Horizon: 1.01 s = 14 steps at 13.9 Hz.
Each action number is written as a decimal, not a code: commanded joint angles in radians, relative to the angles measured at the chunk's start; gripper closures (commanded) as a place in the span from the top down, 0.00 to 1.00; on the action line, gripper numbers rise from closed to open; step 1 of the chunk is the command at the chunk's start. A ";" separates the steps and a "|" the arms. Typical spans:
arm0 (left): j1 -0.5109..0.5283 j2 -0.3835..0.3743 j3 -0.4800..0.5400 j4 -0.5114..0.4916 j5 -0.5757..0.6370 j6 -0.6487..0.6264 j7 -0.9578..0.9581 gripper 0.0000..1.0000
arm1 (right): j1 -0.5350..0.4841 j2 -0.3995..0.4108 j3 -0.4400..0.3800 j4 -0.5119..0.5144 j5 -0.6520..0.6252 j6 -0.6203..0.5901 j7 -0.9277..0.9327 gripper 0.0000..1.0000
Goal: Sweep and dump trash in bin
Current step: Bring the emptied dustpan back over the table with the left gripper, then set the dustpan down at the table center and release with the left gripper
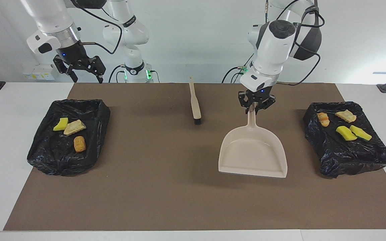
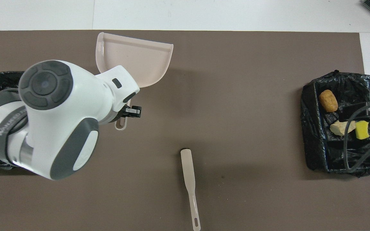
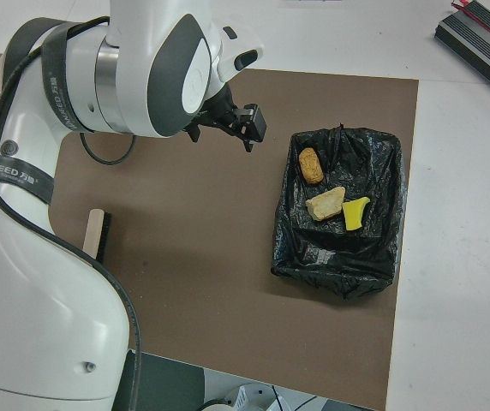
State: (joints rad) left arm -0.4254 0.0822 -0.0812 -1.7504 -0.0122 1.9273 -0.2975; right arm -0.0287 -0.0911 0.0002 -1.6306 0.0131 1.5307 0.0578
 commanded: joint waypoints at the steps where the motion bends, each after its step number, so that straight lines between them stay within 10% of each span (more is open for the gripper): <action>1: -0.096 0.175 0.021 0.147 -0.026 0.015 -0.115 0.00 | -0.002 -0.016 0.001 -0.020 0.005 0.016 0.019 1.00; 4: -0.113 0.283 0.018 0.239 -0.038 0.047 -0.192 0.00 | -0.002 -0.016 0.001 -0.020 0.005 0.016 0.019 1.00; 14: -0.228 0.323 0.014 0.088 -0.091 0.235 -0.218 0.00 | -0.002 -0.016 0.001 -0.020 0.005 0.016 0.019 1.00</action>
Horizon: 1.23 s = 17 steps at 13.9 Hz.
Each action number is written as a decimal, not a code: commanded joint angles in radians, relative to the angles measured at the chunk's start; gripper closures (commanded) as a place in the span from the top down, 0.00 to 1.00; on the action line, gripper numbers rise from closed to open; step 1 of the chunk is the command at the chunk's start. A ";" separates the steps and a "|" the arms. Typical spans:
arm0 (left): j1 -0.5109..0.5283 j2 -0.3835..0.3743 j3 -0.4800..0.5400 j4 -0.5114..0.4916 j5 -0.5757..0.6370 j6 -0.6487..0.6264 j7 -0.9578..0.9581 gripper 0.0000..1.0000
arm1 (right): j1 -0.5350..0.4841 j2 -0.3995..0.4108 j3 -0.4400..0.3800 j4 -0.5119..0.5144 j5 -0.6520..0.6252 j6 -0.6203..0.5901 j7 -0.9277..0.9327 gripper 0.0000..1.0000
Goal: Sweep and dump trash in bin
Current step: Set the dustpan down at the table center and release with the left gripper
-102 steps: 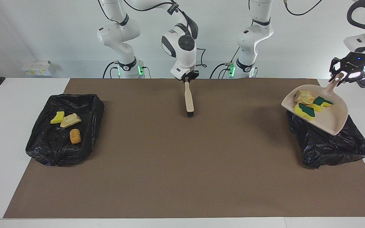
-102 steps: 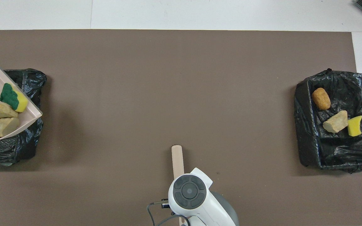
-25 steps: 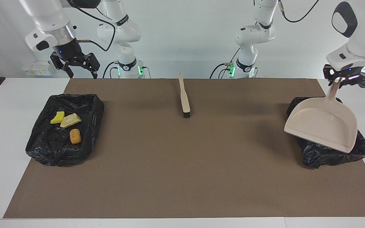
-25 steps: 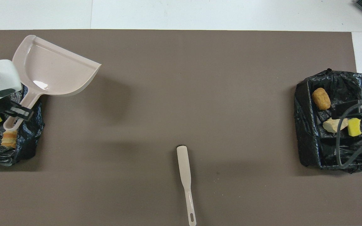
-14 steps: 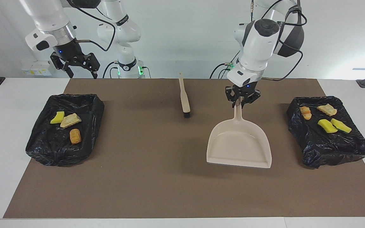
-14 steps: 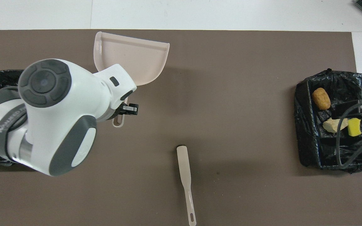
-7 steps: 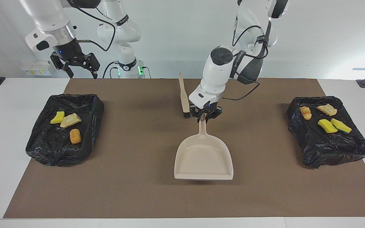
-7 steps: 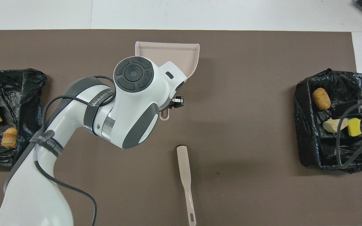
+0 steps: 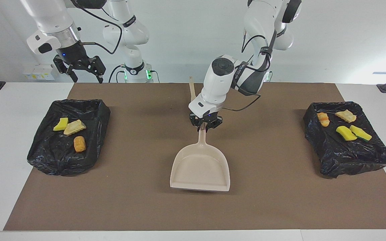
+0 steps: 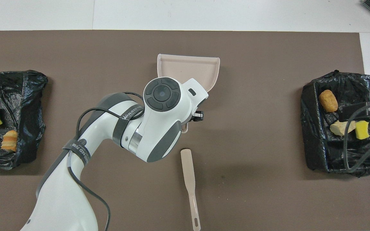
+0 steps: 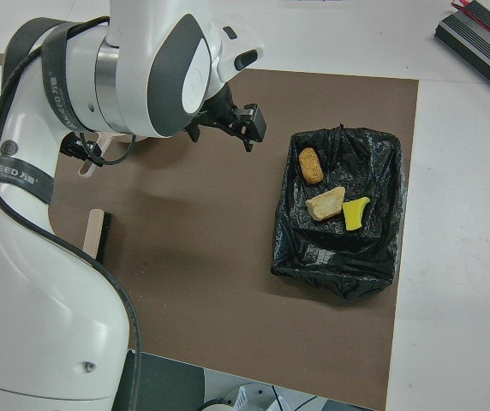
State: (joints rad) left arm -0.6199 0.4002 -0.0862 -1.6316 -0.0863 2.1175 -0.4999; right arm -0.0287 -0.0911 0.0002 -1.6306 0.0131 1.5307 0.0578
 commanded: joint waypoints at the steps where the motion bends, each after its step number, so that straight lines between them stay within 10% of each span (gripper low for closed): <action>1: -0.034 0.005 0.019 -0.033 -0.018 0.048 -0.014 0.00 | -0.002 -0.016 0.001 -0.020 0.005 0.016 0.019 1.00; 8: -0.035 0.023 0.019 -0.054 -0.052 0.061 -0.063 0.06 | -0.002 -0.016 0.001 -0.021 0.005 0.016 0.019 1.00; 10: -0.035 0.022 0.019 -0.053 -0.052 0.059 -0.065 0.38 | -0.002 -0.016 0.001 -0.020 0.005 0.016 0.019 1.00; 11: -0.032 0.022 0.020 -0.053 -0.052 0.061 -0.069 0.93 | -0.002 -0.016 0.001 -0.020 0.005 0.016 0.019 1.00; 17: 0.002 -0.061 0.039 -0.053 -0.050 0.004 -0.109 1.00 | -0.002 -0.016 0.001 -0.020 0.005 0.016 0.019 1.00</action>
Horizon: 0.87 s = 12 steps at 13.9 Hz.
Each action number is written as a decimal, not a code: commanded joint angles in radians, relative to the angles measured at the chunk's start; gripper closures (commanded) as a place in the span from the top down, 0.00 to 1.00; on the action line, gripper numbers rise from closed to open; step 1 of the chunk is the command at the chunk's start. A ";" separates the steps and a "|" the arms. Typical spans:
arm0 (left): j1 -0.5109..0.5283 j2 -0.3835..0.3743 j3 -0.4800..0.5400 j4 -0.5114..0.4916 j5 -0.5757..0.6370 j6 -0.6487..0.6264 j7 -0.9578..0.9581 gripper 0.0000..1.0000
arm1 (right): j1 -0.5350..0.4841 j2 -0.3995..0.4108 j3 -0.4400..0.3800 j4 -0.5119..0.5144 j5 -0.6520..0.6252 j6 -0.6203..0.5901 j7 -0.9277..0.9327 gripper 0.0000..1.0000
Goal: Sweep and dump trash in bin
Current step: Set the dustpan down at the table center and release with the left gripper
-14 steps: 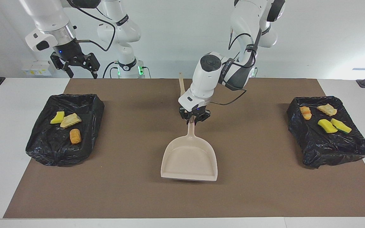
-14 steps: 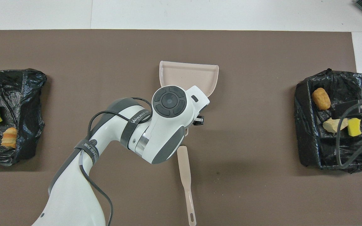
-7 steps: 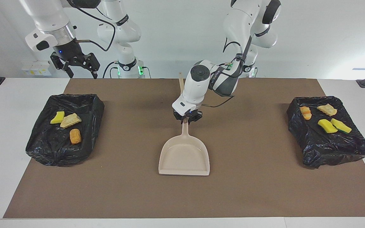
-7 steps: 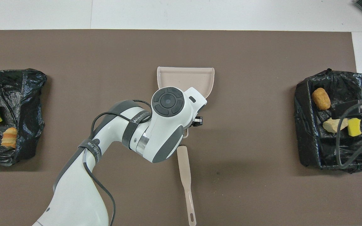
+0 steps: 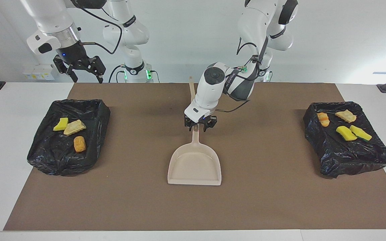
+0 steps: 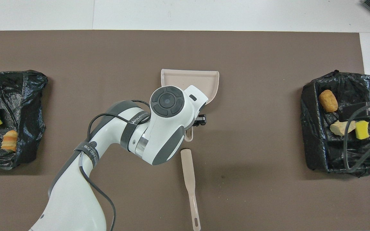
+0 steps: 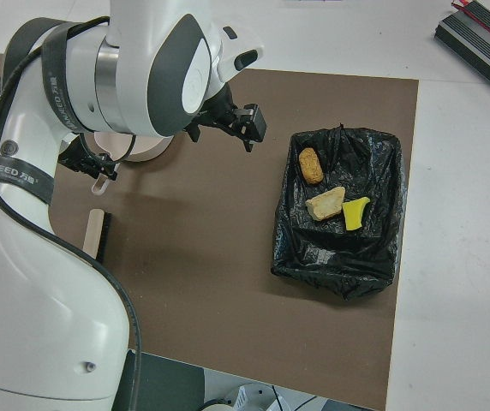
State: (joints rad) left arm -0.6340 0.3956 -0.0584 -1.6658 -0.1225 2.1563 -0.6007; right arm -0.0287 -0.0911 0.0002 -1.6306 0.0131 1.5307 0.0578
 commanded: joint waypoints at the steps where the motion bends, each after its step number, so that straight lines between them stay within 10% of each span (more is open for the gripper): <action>1: 0.036 -0.075 0.012 -0.018 -0.014 -0.055 -0.008 1.00 | -0.002 -0.016 0.001 -0.020 0.005 0.016 0.019 1.00; 12: 0.381 -0.234 0.012 -0.061 -0.003 -0.358 0.266 1.00 | -0.002 -0.016 0.001 -0.020 0.005 0.016 0.019 1.00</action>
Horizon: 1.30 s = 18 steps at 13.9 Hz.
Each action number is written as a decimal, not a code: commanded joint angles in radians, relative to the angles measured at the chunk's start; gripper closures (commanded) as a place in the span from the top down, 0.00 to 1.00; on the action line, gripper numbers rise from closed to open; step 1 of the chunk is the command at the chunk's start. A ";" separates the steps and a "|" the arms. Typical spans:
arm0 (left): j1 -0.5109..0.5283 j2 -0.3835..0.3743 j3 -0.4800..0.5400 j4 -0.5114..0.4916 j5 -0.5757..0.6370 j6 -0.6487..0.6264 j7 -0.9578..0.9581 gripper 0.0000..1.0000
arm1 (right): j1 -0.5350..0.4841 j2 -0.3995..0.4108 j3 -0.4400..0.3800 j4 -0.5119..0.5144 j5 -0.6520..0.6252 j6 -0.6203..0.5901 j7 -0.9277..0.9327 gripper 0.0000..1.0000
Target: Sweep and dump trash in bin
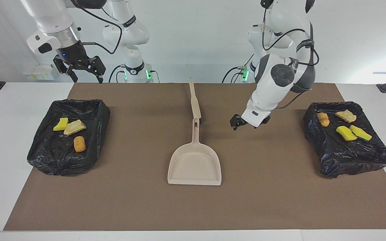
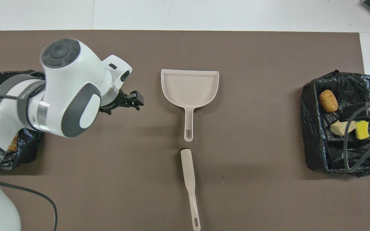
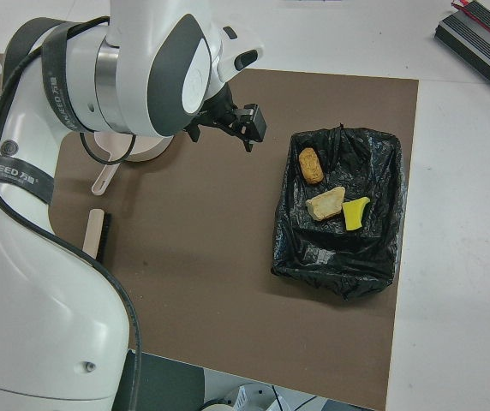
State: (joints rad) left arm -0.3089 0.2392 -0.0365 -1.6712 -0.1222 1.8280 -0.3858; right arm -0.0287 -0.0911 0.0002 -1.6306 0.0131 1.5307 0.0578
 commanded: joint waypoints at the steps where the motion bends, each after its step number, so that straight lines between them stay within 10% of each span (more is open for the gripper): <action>1: 0.079 -0.104 -0.010 -0.061 -0.005 -0.045 0.082 1.00 | -0.002 -0.016 0.001 -0.020 0.005 0.016 0.019 1.00; 18: 0.350 -0.334 -0.002 -0.041 0.055 -0.237 0.453 1.00 | -0.002 -0.016 0.001 -0.021 0.005 0.016 0.019 1.00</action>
State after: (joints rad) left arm 0.0256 -0.0491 -0.0307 -1.6937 -0.0895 1.6015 0.0486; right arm -0.0287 -0.0911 0.0002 -1.6306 0.0131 1.5307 0.0578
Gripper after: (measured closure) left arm 0.000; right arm 0.000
